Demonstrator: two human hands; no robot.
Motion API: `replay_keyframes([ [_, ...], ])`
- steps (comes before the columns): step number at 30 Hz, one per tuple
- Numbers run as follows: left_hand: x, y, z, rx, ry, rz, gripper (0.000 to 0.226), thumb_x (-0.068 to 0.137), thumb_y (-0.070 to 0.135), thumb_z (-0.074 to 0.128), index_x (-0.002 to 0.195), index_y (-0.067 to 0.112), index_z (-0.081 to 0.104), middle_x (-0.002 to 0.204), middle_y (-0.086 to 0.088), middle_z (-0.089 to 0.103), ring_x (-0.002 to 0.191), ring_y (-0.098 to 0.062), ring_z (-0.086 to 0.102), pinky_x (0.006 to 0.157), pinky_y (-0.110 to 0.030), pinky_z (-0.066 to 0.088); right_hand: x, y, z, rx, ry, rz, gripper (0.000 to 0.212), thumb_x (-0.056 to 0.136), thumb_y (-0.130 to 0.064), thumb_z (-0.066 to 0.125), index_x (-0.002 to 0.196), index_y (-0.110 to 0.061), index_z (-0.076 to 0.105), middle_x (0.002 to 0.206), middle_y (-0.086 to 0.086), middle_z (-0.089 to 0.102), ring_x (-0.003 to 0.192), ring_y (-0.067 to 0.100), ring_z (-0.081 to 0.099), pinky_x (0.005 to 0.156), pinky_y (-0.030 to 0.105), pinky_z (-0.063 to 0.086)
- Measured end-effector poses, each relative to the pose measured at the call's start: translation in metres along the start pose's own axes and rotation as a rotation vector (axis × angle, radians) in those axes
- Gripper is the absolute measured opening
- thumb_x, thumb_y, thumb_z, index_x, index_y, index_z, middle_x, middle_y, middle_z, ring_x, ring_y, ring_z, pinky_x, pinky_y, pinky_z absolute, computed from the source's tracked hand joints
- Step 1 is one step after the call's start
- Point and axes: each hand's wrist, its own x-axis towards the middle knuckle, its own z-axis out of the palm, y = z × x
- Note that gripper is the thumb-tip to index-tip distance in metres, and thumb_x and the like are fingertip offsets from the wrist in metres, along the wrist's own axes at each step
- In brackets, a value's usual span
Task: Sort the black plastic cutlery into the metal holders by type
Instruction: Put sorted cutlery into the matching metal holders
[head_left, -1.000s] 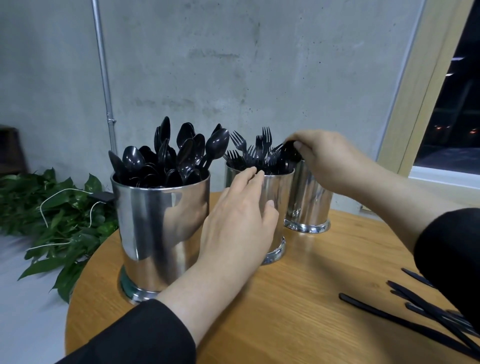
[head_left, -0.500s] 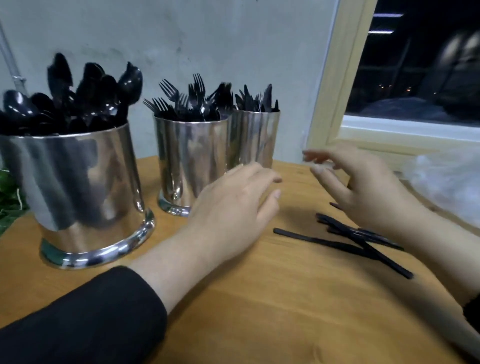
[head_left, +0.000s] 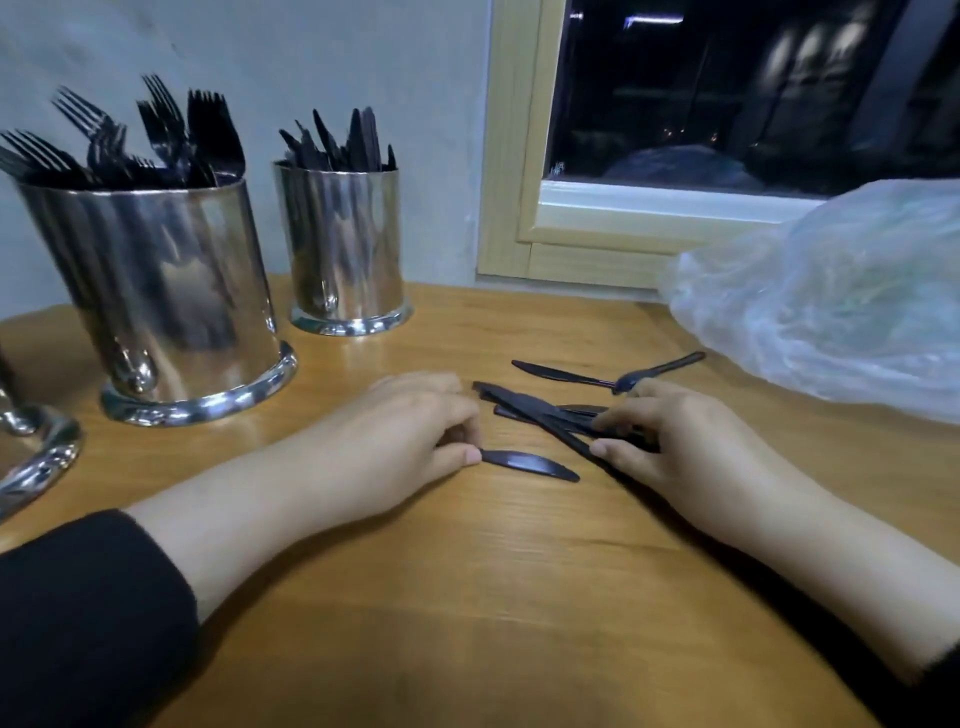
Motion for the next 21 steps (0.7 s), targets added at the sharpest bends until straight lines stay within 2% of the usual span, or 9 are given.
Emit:
replay_keyframes([
  [3,-0.003,0.0,-0.002,-0.045,-0.046,-0.059,0.009,0.1,0.044,0.057,0.101,0.036,0.06,0.099,0.018,0.049,0.095,0.002,0.045,0.081,-0.007,0.032,-0.003,-0.003,0.001,0.051,-0.01,0.009,0.035,0.089,-0.054,0.062,0.113,-0.031,0.072,0.095,-0.022,0.051,0.086,-0.007,0.052,0.071,0.005,0.034],
  [6,-0.004,0.002,0.0,-0.061,-0.106,-0.113,0.009,0.103,0.046,0.05,0.097,0.038,0.052,0.1,0.02,0.046,0.095,0.009,0.04,0.081,-0.016,0.03,-0.007,-0.008,-0.001,0.063,-0.037,0.026,0.035,0.088,-0.055,0.064,0.116,-0.034,0.069,0.095,-0.023,0.049,0.088,-0.013,0.049,0.07,0.001,0.034],
  [8,-0.003,0.003,0.0,-0.06,-0.126,-0.136,0.012,0.104,0.045,0.048,0.094,0.037,0.048,0.1,0.02,0.045,0.096,0.007,0.04,0.089,-0.023,0.031,-0.007,-0.01,-0.001,0.037,-0.029,0.027,0.026,0.091,-0.049,0.064,0.111,-0.033,0.069,0.094,-0.022,0.049,0.086,-0.011,0.049,0.07,0.001,0.034],
  [10,-0.004,0.004,0.0,-0.056,-0.125,-0.136,0.016,0.105,0.044,0.045,0.09,0.037,0.044,0.099,0.019,0.046,0.098,0.001,0.043,0.094,-0.027,0.035,-0.006,-0.011,0.0,0.0,0.004,0.007,0.016,0.093,-0.044,0.064,0.101,-0.031,0.07,0.092,-0.02,0.05,0.085,-0.003,0.052,0.068,0.007,0.037],
  [12,-0.005,0.006,0.001,-0.053,-0.1,-0.128,0.017,0.105,0.043,0.043,0.089,0.037,0.042,0.098,0.018,0.048,0.098,-0.002,0.045,0.092,-0.026,0.036,-0.006,-0.012,0.003,-0.051,0.039,-0.019,0.012,0.094,-0.037,0.065,0.094,-0.026,0.07,0.089,-0.017,0.05,0.083,0.005,0.051,0.066,0.015,0.035],
  [16,-0.005,0.011,0.0,-0.262,0.112,-0.213,0.017,0.106,0.04,0.041,0.09,0.037,0.04,0.087,0.009,0.061,0.082,-0.004,0.055,0.074,-0.027,0.045,-0.004,-0.016,0.007,-0.164,0.084,-0.08,0.012,0.091,-0.027,0.065,0.083,-0.018,0.066,0.083,-0.008,0.052,0.083,0.017,0.054,0.067,0.033,0.046],
  [19,-0.002,0.012,0.001,-0.502,0.308,-0.302,0.014,0.106,0.036,0.042,0.092,0.036,0.043,0.073,0.005,0.066,0.062,-0.002,0.057,0.058,-0.017,0.041,-0.001,-0.02,0.007,-0.23,0.088,-0.077,0.017,0.09,-0.025,0.06,0.076,-0.016,0.062,0.079,-0.003,0.052,0.079,0.022,0.053,0.064,0.036,0.047],
  [21,0.001,0.012,0.004,-0.639,0.4,-0.345,0.012,0.108,0.032,0.042,0.098,0.037,0.047,0.07,0.007,0.065,0.055,-0.002,0.053,0.054,-0.016,0.039,0.001,-0.022,0.006,-0.264,0.091,-0.069,0.019,0.09,-0.022,0.059,0.074,-0.013,0.06,0.077,0.0,0.052,0.077,0.024,0.052,0.061,0.034,0.041],
])
